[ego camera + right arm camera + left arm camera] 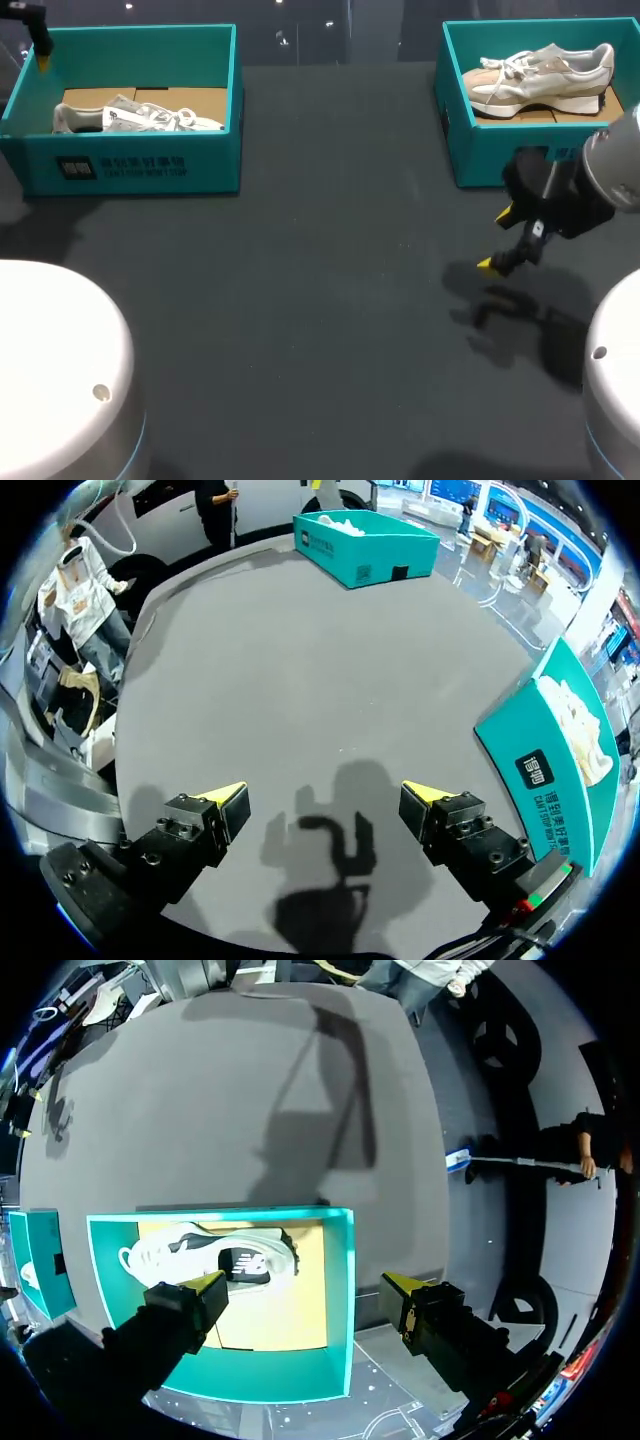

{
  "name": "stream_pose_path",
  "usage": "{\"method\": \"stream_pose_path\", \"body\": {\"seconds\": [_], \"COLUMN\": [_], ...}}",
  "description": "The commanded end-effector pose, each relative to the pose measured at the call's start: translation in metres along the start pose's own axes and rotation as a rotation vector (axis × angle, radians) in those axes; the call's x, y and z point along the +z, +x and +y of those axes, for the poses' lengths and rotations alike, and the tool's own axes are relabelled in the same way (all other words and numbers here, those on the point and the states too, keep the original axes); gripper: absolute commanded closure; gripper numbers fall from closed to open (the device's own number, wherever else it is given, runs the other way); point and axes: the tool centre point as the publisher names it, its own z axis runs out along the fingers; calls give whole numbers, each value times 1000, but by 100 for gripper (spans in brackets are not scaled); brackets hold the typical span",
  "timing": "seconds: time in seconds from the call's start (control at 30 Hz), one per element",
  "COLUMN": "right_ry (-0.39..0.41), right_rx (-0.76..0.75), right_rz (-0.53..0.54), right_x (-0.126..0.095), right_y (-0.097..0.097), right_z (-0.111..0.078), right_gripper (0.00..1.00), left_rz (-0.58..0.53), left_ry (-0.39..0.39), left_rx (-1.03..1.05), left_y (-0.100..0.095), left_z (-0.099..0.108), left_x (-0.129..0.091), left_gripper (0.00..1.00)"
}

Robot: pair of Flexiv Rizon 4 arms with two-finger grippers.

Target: Take the shoe out of the shoebox, open the shoe tongue, remove and reinsert the insole, then place the shoe into the shoebox

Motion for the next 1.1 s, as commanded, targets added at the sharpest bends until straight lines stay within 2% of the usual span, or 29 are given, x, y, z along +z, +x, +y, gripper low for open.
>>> {"method": "stream_pose_path", "body": {"seconds": [0.03, 0.13, 0.17, 0.2, 0.67, 0.77, 0.8, 0.93, 1.1], "right_ry": [219, 367, 380, 384, 384, 381, 373, 435, 483], "right_rx": [129, 241, 262, 269, 269, 340, 360, 419, 508], "right_rz": [17, -4, -32, -58, -58, -94, -103, -139, -147], "right_x": [-21, -36, -43, -50, -50, -54, -58, -74, -91], "right_y": [-32, -52, -57, -61, -61, -60, -62, -76, -106], "right_z": [17, 25, 29, 32, 32, 35, 37, 42, 47], "right_gripper": [0, 0, 0, 0, 0, 0, 0, 0, 0], "left_rz": [1, 1, 1, 1, 1, 1, 1, 1, 1], "left_ry": [-2, -2, -2, -2, -2, -2, -2, -2, -2], "left_rx": [2, 2, 2, 2, 2, 2, 2, 2, 2], "left_y": [1, 1, 1, 1, 1, 1, 1, 1, 1], "left_z": [-1, -1, -1, -1, -1, -1, -1, -1, -1], "left_x": [0, 0, 0, 0, 0, 0, 0, 0, 0], "left_gripper": [0, 0, 0, 0, 0, 0, 0, 0, 0]}}
